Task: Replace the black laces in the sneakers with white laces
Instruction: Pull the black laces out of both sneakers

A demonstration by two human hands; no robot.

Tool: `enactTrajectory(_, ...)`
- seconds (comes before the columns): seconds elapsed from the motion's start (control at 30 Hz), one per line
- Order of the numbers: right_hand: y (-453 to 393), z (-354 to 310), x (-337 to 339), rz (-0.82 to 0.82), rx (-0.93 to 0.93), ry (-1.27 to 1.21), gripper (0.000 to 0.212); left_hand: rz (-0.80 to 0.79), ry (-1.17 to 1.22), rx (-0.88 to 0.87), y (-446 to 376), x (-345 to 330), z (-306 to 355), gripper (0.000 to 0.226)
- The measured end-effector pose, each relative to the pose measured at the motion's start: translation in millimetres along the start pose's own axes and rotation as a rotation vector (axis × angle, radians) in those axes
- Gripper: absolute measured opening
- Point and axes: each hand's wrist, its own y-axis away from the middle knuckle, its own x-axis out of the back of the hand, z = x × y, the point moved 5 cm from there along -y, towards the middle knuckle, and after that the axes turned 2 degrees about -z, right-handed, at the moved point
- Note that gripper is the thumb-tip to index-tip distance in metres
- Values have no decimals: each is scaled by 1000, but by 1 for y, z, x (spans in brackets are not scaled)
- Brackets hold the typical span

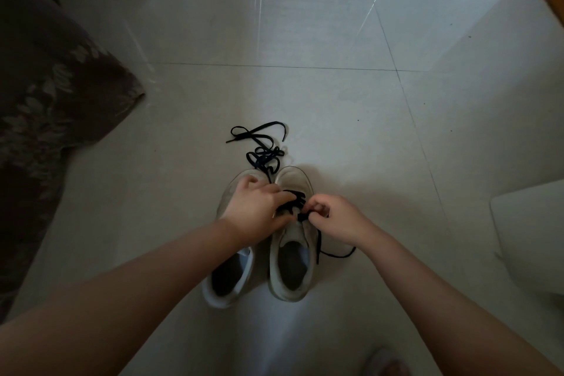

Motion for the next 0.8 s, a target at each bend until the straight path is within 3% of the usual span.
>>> enactTrajectory(0.13,3,-4,0,-10,47,-12,23,-89,-19,64,-3,-4,1,54)
enactTrajectory(0.23,5,-9,-1,-31,86,-59,29,-74,-41,23,-6,-4,4,38)
enactTrajectory(0.5,2,3,-3,54,31,-54,8,-59,87,127,-1,-9,-11,28)
enactTrajectory(0.67,0,5,-8,77,28,-5,14,57,291,364,8,-7,-30,13)
enactTrajectory(0.8,-1,7,-10,73,15,-10,10,39,421,463,6,-8,-37,10)
